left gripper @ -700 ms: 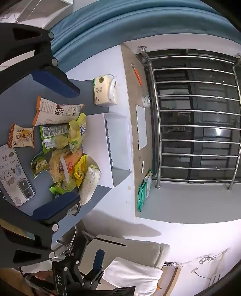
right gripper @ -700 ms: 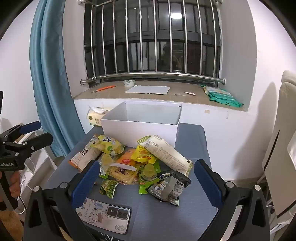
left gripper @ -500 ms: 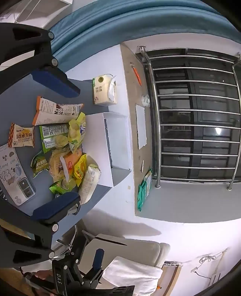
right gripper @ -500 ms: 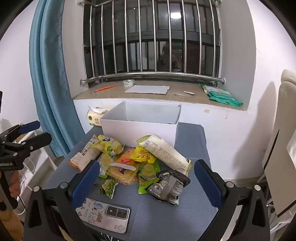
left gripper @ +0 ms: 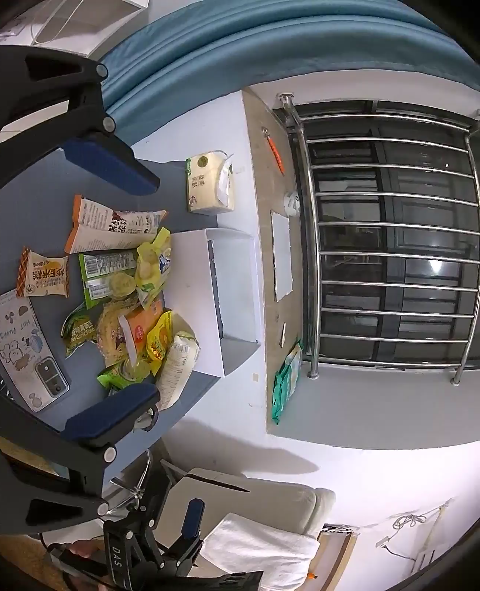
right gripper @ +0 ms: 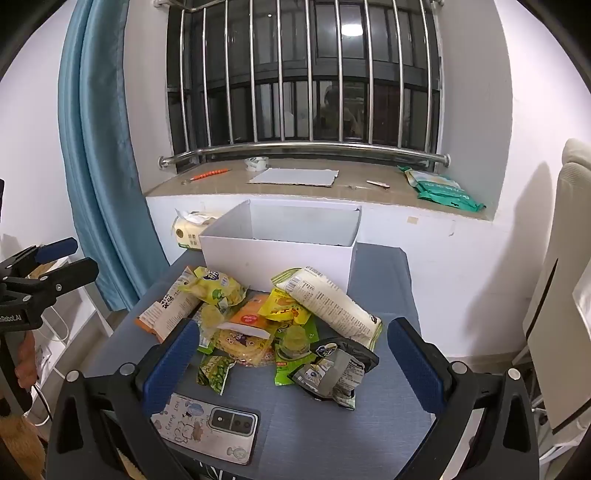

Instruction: Organize snacks

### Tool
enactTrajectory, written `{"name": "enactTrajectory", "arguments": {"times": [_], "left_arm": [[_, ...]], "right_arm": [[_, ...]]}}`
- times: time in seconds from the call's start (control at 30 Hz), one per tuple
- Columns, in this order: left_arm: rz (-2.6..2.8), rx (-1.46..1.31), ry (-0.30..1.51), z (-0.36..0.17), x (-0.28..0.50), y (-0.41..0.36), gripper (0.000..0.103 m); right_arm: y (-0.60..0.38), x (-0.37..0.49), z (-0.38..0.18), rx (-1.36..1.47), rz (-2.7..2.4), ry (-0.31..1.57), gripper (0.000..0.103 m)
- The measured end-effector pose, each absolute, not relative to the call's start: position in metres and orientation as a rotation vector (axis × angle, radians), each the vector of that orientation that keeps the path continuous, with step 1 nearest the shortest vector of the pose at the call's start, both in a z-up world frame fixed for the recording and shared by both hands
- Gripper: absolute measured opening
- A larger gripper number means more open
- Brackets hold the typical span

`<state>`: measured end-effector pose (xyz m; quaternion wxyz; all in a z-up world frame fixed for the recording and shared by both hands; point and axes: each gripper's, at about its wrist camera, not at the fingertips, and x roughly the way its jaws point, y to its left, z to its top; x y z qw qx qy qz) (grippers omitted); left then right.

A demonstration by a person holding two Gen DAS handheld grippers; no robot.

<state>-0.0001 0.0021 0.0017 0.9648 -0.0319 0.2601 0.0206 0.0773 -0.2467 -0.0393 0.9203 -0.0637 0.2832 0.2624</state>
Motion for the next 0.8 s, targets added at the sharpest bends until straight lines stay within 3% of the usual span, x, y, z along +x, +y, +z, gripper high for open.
{"name": "enactTrajectory", "arguments": {"times": [0.8], "left_arm": [[0.041, -0.059, 0.535, 0.002, 0.0003, 0.0028, 0.103]], "right_arm": [[-0.2484, 0.0772, -0.0411, -0.127, 0.545, 0.587, 0.103]]}}
